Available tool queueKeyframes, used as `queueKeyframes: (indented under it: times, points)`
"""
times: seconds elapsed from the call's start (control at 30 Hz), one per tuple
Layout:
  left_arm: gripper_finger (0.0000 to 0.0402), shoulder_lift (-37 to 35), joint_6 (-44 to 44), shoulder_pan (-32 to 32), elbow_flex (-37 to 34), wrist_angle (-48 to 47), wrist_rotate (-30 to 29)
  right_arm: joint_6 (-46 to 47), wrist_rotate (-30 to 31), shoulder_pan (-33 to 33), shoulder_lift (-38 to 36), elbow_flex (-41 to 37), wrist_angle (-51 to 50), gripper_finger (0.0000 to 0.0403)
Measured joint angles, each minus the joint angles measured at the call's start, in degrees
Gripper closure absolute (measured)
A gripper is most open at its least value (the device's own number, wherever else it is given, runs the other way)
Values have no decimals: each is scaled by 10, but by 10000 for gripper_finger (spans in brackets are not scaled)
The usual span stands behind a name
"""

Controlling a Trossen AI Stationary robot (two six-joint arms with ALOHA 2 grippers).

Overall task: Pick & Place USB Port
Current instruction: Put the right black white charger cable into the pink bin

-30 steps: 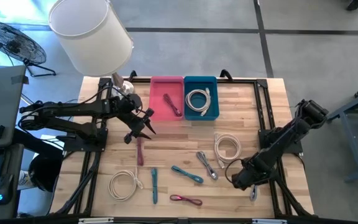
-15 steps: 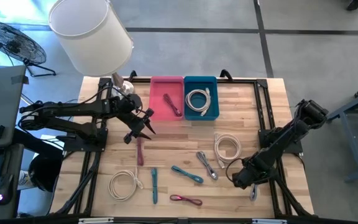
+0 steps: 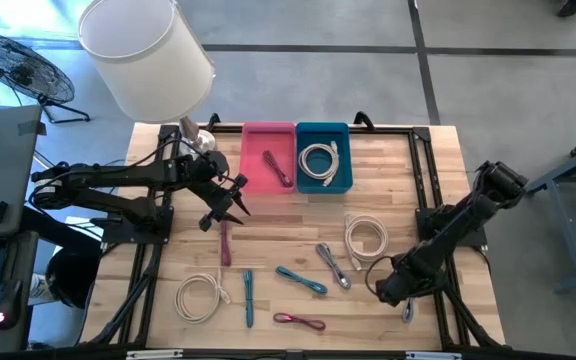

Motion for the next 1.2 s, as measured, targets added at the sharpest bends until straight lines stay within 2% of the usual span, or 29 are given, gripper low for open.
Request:
queueKeyframes:
  times: [0.33,0.43,0.53,0.67,0.73,1.0,1.1,1.2]
  points:
    - [261,0,0,0,0,0,0,-13,-1,0,57,1,35,238]
    - [261,0,0,0,0,0,0,-26,-5,-1,70,3,37,250]
    - [261,0,0,0,0,0,0,-33,-2,-1,74,3,37,286]
    - [261,0,0,0,0,0,0,-52,0,-1,75,3,37,368]
    - [261,0,0,0,0,0,0,-63,0,0,75,2,35,388]
    - [261,0,0,0,0,5,-4,-76,4,0,76,3,29,393]
    - [261,0,3,0,0,32,-50,-89,18,0,77,16,1,393]
    - [261,0,-5,0,0,54,-89,-110,70,1,80,52,-73,393]
